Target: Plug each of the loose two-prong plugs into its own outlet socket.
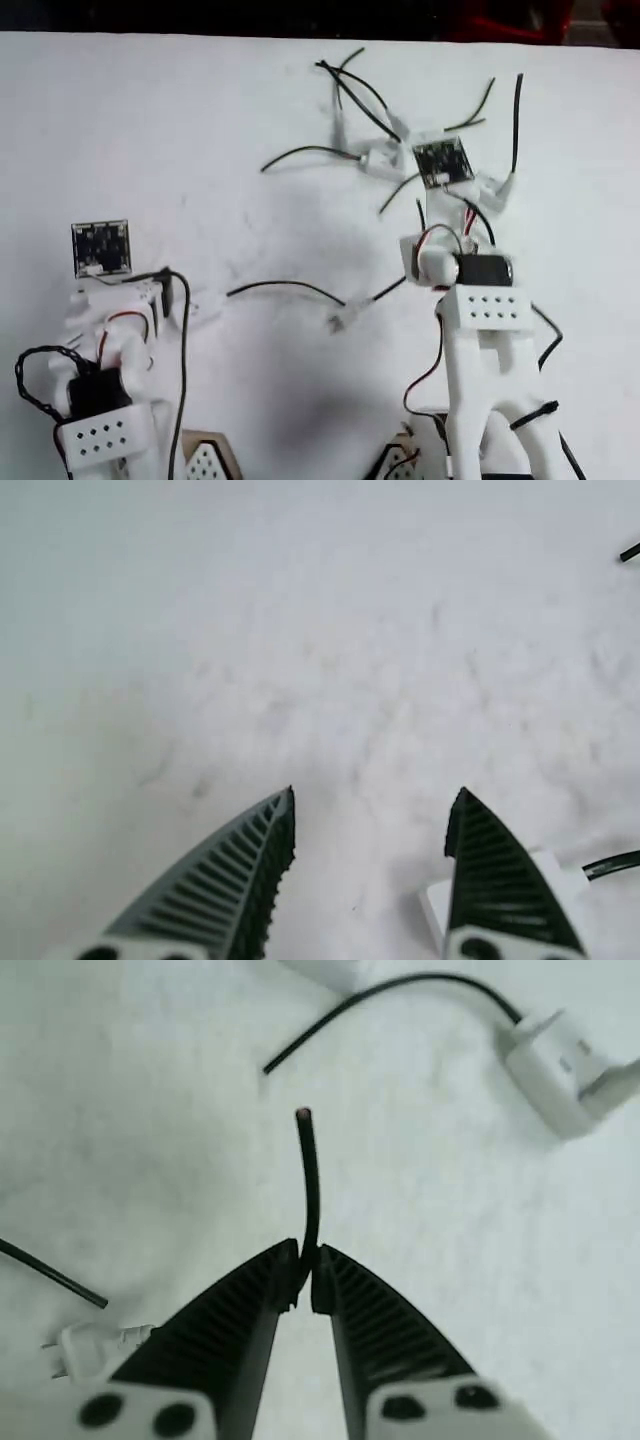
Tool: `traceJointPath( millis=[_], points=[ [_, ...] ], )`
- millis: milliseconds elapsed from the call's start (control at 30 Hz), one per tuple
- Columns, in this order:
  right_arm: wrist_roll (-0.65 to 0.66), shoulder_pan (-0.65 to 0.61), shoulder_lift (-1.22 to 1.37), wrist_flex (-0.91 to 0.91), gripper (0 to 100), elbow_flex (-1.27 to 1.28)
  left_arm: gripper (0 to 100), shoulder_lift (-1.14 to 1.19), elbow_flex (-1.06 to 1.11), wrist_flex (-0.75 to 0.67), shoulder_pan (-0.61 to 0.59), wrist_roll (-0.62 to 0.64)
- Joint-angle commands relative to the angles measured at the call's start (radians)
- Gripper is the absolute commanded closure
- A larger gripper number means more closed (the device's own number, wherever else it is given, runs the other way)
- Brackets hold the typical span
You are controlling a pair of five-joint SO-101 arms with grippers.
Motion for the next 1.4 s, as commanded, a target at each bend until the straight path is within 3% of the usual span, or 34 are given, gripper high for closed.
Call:
traceJointPath(
  millis=[0,433,600,733,967,1133,1367],
  points=[
    [0.066,0.002,-0.018,-0.001,98.1,-0.144,75,-0.012,-0.006,-0.021,-0.004,0.006],
    [0.078,-0.004,0.553,0.005,96.7,-0.626,75,-0.012,-0.005,-0.021,-0.004,0.006],
    [0.037,-0.025,0.618,0.153,82.3,-0.747,75,-0.012,-0.005,-0.021,-0.004,0.006],
    [-0.041,-0.05,0.572,0.3,82.4,-0.807,75,-0.012,-0.005,-0.021,-0.004,0.006],
    [-0.206,-0.119,0.524,0.484,86.1,-0.738,75,-0.012,-0.005,-0.021,-0.004,0.006],
    [-0.364,-0.147,0.526,0.381,86.1,-0.571,75,-0.012,-0.005,-0.021,-0.004,0.006],
    [-0.462,-0.159,0.527,0.237,86.1,-0.425,75,-0.012,-0.005,-0.021,-0.004,0.006]
  ],
)
